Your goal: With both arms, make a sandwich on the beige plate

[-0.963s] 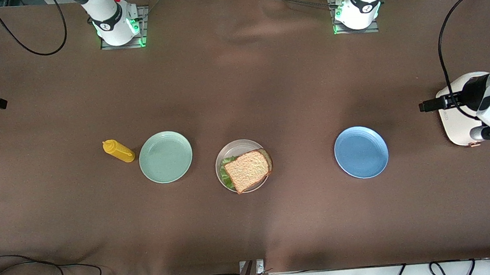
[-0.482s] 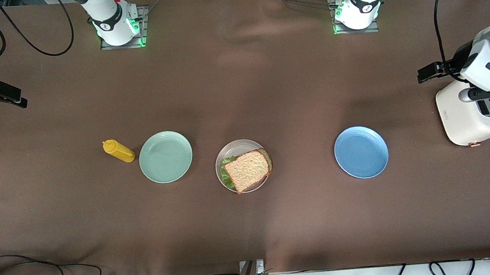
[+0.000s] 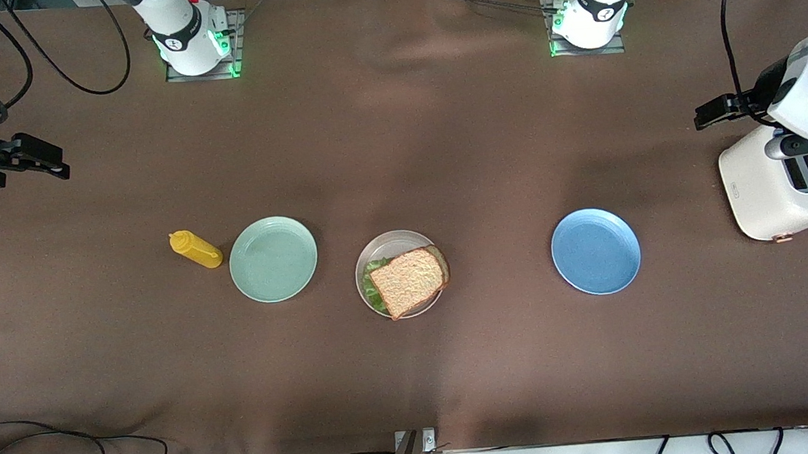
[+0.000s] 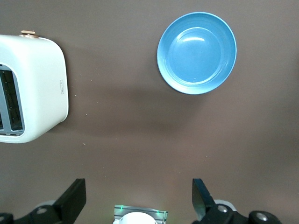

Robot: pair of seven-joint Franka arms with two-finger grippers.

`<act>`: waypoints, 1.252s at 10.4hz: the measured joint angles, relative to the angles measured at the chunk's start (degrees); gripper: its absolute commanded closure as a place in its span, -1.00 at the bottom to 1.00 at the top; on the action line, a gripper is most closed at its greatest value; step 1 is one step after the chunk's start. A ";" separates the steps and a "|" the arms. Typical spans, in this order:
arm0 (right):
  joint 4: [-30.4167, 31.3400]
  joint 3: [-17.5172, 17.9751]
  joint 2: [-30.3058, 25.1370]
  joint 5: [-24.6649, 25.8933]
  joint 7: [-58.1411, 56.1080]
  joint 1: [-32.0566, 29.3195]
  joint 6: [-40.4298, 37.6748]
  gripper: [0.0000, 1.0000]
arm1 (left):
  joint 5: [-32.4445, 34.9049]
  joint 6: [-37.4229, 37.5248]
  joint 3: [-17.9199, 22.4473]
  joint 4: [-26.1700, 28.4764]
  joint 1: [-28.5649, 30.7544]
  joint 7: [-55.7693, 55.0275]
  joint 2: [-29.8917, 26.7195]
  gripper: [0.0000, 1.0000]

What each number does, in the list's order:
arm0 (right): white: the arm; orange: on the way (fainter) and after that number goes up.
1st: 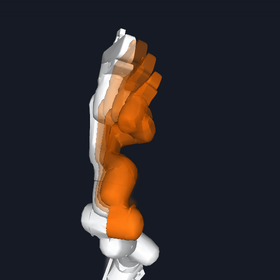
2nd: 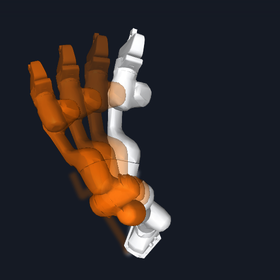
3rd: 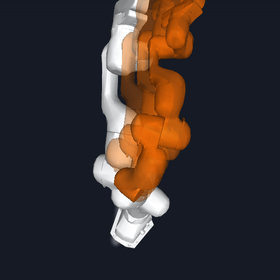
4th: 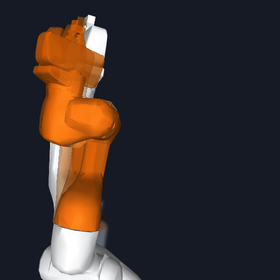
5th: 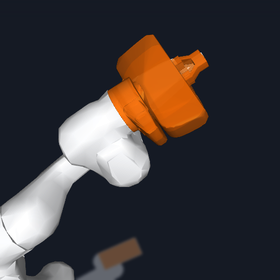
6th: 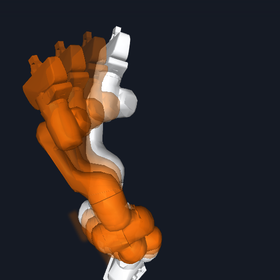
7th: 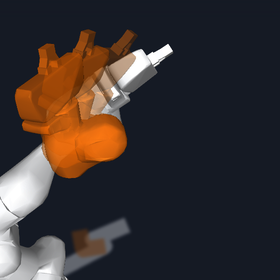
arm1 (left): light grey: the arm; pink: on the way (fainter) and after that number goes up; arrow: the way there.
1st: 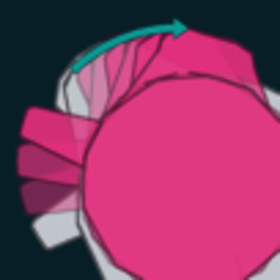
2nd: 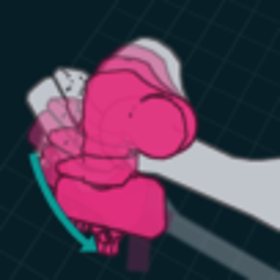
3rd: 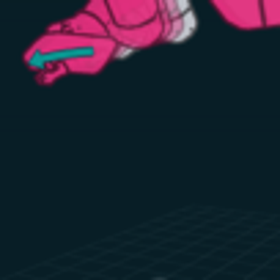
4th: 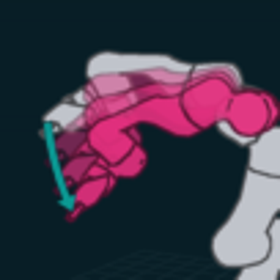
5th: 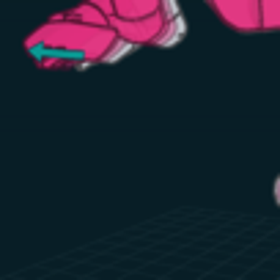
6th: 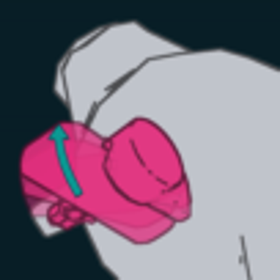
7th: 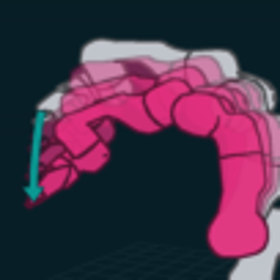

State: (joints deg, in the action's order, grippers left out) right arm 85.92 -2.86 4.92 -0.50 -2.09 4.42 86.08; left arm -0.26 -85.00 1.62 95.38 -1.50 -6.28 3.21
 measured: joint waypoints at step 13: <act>-0.12 -1.18 -0.16 0.02 0.00 -1.19 0.02 -1.00 | 0.00 0.00 -0.24 0.03 -0.20 -0.03 0.00 -1.00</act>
State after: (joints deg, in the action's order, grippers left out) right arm 85.80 -4.04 4.75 -0.48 -2.09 3.23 86.10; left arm -0.26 -85.00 1.37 95.41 -1.71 -6.31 3.22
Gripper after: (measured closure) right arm 0.000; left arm 0.000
